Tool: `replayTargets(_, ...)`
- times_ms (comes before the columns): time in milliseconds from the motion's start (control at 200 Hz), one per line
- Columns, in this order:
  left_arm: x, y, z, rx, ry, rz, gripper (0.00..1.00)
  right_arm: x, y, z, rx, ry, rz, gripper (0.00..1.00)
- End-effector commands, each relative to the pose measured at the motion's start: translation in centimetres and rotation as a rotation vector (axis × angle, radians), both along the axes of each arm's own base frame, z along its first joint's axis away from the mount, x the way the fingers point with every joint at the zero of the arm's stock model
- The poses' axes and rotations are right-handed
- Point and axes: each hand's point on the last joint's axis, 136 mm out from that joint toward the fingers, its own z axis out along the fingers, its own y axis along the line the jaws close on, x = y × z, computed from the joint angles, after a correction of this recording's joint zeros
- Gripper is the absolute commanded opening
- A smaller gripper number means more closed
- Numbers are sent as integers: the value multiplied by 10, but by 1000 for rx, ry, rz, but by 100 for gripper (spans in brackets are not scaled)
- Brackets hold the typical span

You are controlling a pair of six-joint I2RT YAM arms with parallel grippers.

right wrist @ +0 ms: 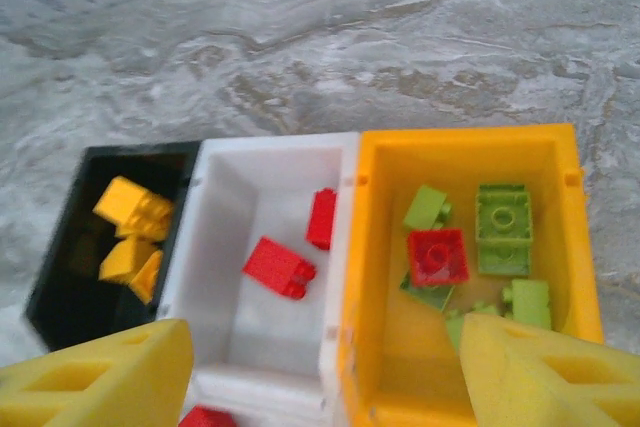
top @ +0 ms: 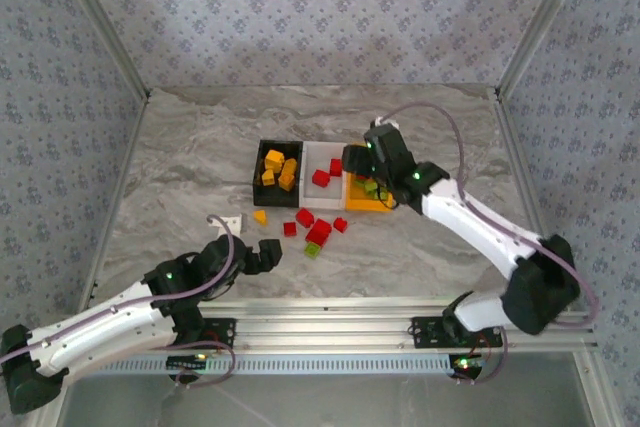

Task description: Sort the legos into containers by color

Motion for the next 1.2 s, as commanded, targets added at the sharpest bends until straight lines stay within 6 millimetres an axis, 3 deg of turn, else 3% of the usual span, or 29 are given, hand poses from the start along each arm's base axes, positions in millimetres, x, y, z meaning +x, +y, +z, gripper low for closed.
replayTargets(0, 8, -3, 17, 15, -38, -5, 99, -20, 0, -14, 1, -4, 15, 75)
replayTargets(160, 11, -9, 18, 42, -13, -28, 100, -18, -12, -48, -78, 147, -11, 72)
replayTargets(370, 11, -7, 12, 46, 15, -9, 100, 16, -23, -78, -110, 257, -40, 57)
replayTargets(530, 9, -2, 7, 44, 36, 3, 100, 29, -30, -103, -143, 345, -28, 58)
replayTargets(555, 9, -2, 6, 41, 38, 3, 100, 37, -27, -95, -136, 331, -22, 58)
replayTargets(785, 10, 3, 6, 41, 46, 19, 99, 55, -22, -112, -147, 378, 16, 62)
replayTargets(1199, 11, 9, 4, 44, 56, 45, 100, 64, -26, -143, -229, 451, 0, 60)
